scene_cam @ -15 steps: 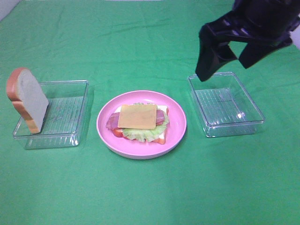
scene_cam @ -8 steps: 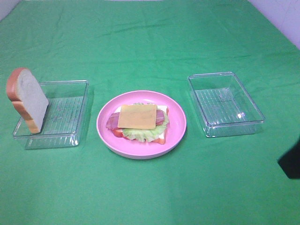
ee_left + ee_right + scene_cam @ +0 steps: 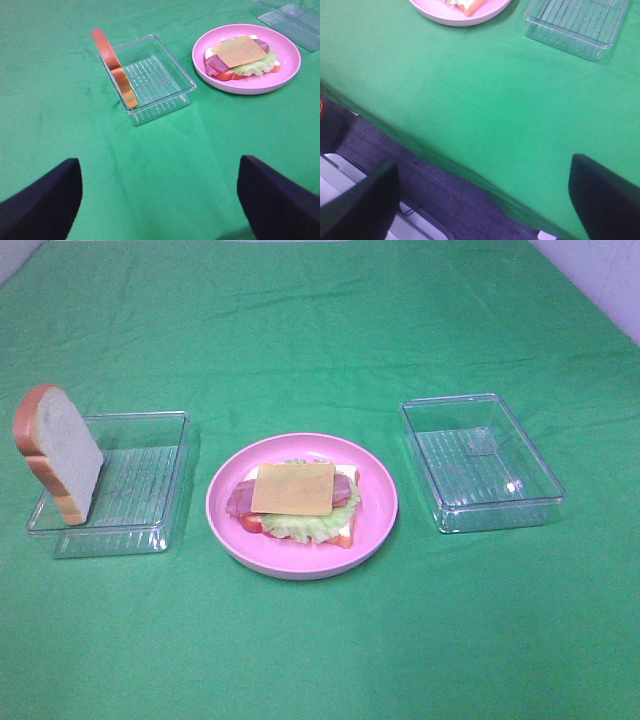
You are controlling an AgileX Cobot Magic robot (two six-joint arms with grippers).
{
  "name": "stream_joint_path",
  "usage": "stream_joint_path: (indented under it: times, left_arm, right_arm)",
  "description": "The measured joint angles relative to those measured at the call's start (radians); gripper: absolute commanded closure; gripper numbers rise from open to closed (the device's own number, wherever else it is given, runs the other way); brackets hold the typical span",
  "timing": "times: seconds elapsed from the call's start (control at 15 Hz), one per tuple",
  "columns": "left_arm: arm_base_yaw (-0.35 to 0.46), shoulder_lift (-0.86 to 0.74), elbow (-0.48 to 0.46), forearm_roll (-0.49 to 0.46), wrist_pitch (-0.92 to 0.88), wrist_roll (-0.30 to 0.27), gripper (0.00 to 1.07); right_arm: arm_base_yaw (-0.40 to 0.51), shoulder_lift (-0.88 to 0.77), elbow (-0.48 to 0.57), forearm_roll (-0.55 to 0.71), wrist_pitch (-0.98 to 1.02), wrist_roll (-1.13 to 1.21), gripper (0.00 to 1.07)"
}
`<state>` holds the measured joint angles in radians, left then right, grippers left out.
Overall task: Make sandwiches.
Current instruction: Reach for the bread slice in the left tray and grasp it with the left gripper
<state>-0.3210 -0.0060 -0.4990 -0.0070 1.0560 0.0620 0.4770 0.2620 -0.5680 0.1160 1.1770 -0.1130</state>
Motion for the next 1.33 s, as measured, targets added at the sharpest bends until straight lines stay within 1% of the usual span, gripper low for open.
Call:
stream_joint_path:
  times: [0.07,0.2,0.27,0.33,0.47,0.53,0.67,0.8,0.87,0.93,1.0,1.2,1.27,1.33]
  left_arm:
    - [0.000,0.000,0.000,0.000,0.000,0.000,0.26]
    - [0.000,0.000,-0.003,0.007,-0.006,0.000,0.26]
    - [0.000,0.006,-0.014,0.007,-0.027,-0.009,0.26]
    - [0.000,0.032,-0.025,0.007,-0.051,-0.036,0.26]
    - [0.000,0.120,-0.043,0.046,-0.090,-0.121,0.26]
    - [0.000,0.177,-0.053,0.074,-0.105,-0.164,0.26]
    - [0.000,0.340,-0.091,0.153,-0.106,-0.268,0.26]
    - [0.000,0.511,-0.155,0.212,-0.106,-0.341,0.26]
    - [0.000,0.599,-0.201,0.226,-0.106,-0.375,0.26]
    - [0.000,0.648,-0.221,0.230,-0.106,-0.391,0.26]
    - [0.000,0.745,-0.276,0.234,-0.106,-0.409,0.26]
    - [0.000,1.002,-0.432,0.243,-0.106,-0.418,0.27]
    - [0.000,1.166,-0.530,0.267,-0.097,-0.418,0.29]
    - [0.000,1.239,-0.580,0.271,-0.086,-0.418,0.29]
  right_arm:
    - [0.000,-0.103,0.023,-0.024,-0.005,-0.002,0.22]
    - [0.000,-0.167,0.028,-0.038,-0.033,-0.002,0.22]
    - [0.000,-0.186,0.036,-0.048,-0.050,-0.001,0.22]
    - [0.000,-0.197,0.046,-0.051,-0.072,-0.001,0.22]
    - [0.000,-0.198,0.059,-0.052,-0.096,-0.001,0.22]
    - [0.000,-0.198,0.062,-0.053,-0.098,-0.001,0.22]
    - [0.000,-0.198,0.062,-0.056,-0.099,0.006,0.22]
    - [0.000,-0.198,0.064,-0.061,-0.099,0.009,0.22]
    - [0.000,-0.198,0.065,-0.063,-0.100,0.009,0.22]
    - [0.000,-0.198,0.065,-0.064,-0.103,0.009,0.22]
    - [0.000,-0.198,0.065,-0.064,-0.104,0.009,0.22]
    - [0.000,-0.198,0.065,-0.065,-0.104,0.009,0.22]
    - [0.000,-0.198,0.065,-0.066,-0.104,0.009,0.22]
    - [0.000,-0.198,0.065,-0.067,-0.104,0.009,0.22]
